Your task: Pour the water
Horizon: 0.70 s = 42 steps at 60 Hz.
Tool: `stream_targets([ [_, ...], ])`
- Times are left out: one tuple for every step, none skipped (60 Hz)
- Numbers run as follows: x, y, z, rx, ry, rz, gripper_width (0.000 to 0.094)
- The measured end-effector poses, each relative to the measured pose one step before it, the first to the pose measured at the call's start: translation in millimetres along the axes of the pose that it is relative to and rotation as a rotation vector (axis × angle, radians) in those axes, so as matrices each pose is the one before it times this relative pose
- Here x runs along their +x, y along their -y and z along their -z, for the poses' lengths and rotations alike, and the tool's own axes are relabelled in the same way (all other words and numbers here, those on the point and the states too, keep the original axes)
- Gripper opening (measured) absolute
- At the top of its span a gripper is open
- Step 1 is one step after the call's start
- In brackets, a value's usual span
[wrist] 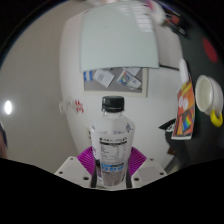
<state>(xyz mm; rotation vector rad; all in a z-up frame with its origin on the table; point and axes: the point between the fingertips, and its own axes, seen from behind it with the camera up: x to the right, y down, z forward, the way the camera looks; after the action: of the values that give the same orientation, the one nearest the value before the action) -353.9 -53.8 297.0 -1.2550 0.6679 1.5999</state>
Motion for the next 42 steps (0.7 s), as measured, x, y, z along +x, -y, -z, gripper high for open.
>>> stream_targets([
  [3.20, 8.51, -1.49, 0.01256, 0.01321, -0.0521, 0.0379],
  [3.15, 7.73, -1.32, 0.00997, 0.01274, -0.0500, 0.0378],
  [3.53, 7.19, -1.15, 0.00981, 0.01167, -0.0477, 0.0378],
  [4.12, 7.08, -1.07, 0.01008, 0.01048, -0.0440, 0.0378],
  [-7.79, -3.35, -0.43, 0.01850, 0.00127, -0.0346, 0.0378],
  [5.00, 6.90, -0.56, 0.00887, 0.00636, -0.0353, 0.0376],
  [4.12, 8.97, -4.93, 0.00436, 0.00116, -0.0386, 0.0379],
  [4.38, 5.60, -0.67, 0.00539, 0.00325, -0.0347, 0.0378],
  [4.20, 4.97, -0.36, 0.00585, 0.00262, -0.0342, 0.0377],
  [4.52, 5.28, 0.20, 0.00792, 0.00191, -0.0339, 0.0379],
  [4.26, 5.77, 0.33, 0.00917, 0.00136, -0.0342, 0.0377],
  [3.42, 5.18, 1.14, 0.00863, 0.00205, -0.0348, 0.0377],
  [3.54, 5.39, 1.21, 0.00932, 0.00366, -0.0349, 0.0379],
  [3.43, 5.71, 0.96, 0.01105, 0.00298, -0.0354, 0.0378],
  [3.24, 5.88, 1.72, 0.01277, 0.00174, -0.0352, 0.0377],
  [3.03, 5.95, 1.22, 0.01355, 0.00131, -0.0347, 0.0377],
  [4.10, 0.82, 7.46, 0.01301, 0.00686, -0.0283, 0.0376],
  [0.15, 6.63, -6.29, 0.00940, 0.00167, -0.0341, 0.0378],
  [1.05, 3.66, 0.52, 0.00868, 0.00474, -0.0250, 0.0378],
  [1.18, 2.29, 1.19, 0.00604, 0.00335, -0.0191, 0.0378],
  [2.06, 2.08, 1.41, 0.00527, -0.00151, -0.0129, 0.0378],
  [2.50, 1.93, 1.23, 0.00440, -0.00495, -0.0074, 0.0377],
  [2.49, 1.53, 1.74, 0.00172, -0.00414, -0.0039, 0.0378],
  [0.88, 0.48, 0.85, -0.00107, -0.00042, -0.0032, 0.0377],
  [1.28, -1.65, 9.30, -0.00394, 0.00457, -0.0031, 0.0377],
  [0.00, 4.80, -12.18, 0.00307, -0.00777, -0.0053, 0.0379],
  [0.53, 0.07, 0.50, -0.00015, -0.00429, -0.0059, 0.0382],
  [0.57, -0.90, 0.76, -0.00198, -0.00428, -0.0038, 0.0379],
  [0.17, -1.05, 0.64, -0.00375, -0.00280, -0.0015, 0.0379],
  [0.15, -0.86, -0.31, -0.00398, -0.00342, 0.0016, 0.0377],
  [0.19, -1.46, 0.03, -0.00476, -0.00622, 0.0052, 0.0378],
  [0.64, -1.64, -0.85, -0.00763, -0.00896, 0.0086, 0.0380],
  [0.16, -2.12, -1.36, -0.01006, -0.00828, 0.0128, 0.0375],
  [2.27, -15.61, 22.45, -0.01329, -0.00306, 0.0141, 0.0383],
  [-7.62, 4.10, -24.35, -0.00978, -0.01016, 0.0297, 0.0378],
  [-4.09, -3.02, -1.82, -0.01115, -0.00327, 0.0245, 0.0378],
  [-4.06, -3.78, -1.36, -0.01265, -0.00352, 0.0275, 0.0378],
  [-4.63, -4.16, -1.11, -0.01369, -0.00273, 0.0308, 0.0378],
  [-5.45, -4.38, -0.95, -0.01493, -0.00209, 0.0345, 0.0376],
  [-6.57, -4.62, -1.03, -0.01471, -0.00160, 0.0391, 0.0376],
  [-7.19, -3.58, -1.59, -0.01396, -0.00197, 0.0439, 0.0379],
  [-0.92, -9.92, 18.21, -0.01661, 0.00591, 0.0394, 0.0377],
])
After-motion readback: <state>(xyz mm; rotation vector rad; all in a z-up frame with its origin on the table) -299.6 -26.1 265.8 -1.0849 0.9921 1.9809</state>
